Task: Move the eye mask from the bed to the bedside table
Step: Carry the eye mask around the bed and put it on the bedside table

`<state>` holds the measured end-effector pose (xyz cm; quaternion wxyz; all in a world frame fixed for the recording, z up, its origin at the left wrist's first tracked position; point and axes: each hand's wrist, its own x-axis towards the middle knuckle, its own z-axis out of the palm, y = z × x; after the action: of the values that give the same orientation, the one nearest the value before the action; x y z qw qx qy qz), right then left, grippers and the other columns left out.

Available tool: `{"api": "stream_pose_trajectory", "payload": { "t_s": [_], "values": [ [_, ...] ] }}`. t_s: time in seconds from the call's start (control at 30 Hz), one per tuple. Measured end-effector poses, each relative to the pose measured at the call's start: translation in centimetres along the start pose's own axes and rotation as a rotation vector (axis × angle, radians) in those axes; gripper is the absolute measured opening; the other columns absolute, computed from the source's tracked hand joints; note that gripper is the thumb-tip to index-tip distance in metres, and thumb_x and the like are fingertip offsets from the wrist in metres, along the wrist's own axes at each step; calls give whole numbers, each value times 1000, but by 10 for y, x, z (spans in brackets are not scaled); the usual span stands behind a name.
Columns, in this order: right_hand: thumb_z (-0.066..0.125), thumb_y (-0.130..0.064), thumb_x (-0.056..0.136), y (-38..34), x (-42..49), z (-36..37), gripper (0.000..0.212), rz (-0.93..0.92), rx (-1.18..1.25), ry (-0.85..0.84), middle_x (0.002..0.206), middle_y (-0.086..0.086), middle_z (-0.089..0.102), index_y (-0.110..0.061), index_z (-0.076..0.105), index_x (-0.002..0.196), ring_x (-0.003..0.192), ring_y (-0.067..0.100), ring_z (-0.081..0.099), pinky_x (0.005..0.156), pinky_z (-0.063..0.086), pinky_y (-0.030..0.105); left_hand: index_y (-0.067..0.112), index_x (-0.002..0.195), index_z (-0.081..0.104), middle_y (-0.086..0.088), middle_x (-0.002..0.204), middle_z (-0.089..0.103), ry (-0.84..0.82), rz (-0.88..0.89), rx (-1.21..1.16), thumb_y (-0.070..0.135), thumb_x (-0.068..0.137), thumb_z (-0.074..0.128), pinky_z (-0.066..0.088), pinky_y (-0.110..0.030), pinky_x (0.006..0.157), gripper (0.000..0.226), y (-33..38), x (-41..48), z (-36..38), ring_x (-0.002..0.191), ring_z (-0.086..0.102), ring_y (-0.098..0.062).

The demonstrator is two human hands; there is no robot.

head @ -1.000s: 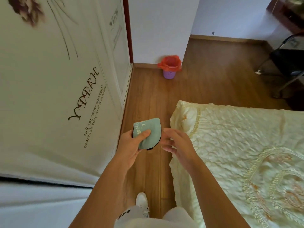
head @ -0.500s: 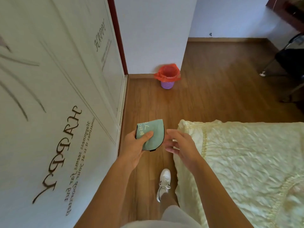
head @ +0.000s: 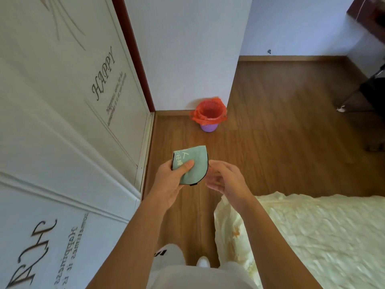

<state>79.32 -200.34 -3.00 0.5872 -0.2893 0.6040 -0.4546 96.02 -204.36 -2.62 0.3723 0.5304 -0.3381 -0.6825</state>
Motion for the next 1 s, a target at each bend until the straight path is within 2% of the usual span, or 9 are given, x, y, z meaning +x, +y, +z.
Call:
{"api": "stream_pose_trajectory", "payload": {
  "t_s": [0.2,0.33,0.57,0.73,0.87,1.0],
  "values": [
    [64,-36,93,-35,89,-2,26,22,-5,43,99,4,80,-18,75,107,98,26,74,89,60,42,12,120,64,-9,116,72,-28,-31,-4,18,84,72,60,-36,80,37,38,95,15,104,70,-23],
    [64,-35,93,-62,158,-1,24,18,18,103,98,4,80,-19,76,106,98,27,74,89,60,42,15,113,67,-8,112,74,-87,-46,6,16,85,71,60,-31,73,28,70,171,24,99,72,-21],
    [63,-35,94,-123,268,-1,28,22,94,249,103,11,78,-14,73,110,92,22,73,83,59,37,14,123,64,-5,116,73,-200,-77,111,21,84,72,59,-34,81,40,147,301,50,106,69,-22],
    [66,-39,90,-151,309,-27,30,44,188,376,106,12,76,-15,74,108,88,21,72,75,58,32,21,113,66,-1,111,74,-333,-148,169,16,86,71,60,-37,86,28,178,363,98,102,70,-19],
    [65,-36,92,-162,322,-65,26,57,275,504,104,12,76,-16,73,107,87,20,70,78,57,35,14,122,64,-5,115,74,-444,-192,208,12,84,72,59,-38,87,38,181,397,152,104,70,-20],
    [63,-35,94,-166,324,-111,26,31,331,600,93,1,76,-16,74,108,82,16,70,75,57,31,12,118,66,-6,110,75,-567,-250,277,11,84,72,58,-38,87,35,172,416,216,100,71,-20]
  ]
}}
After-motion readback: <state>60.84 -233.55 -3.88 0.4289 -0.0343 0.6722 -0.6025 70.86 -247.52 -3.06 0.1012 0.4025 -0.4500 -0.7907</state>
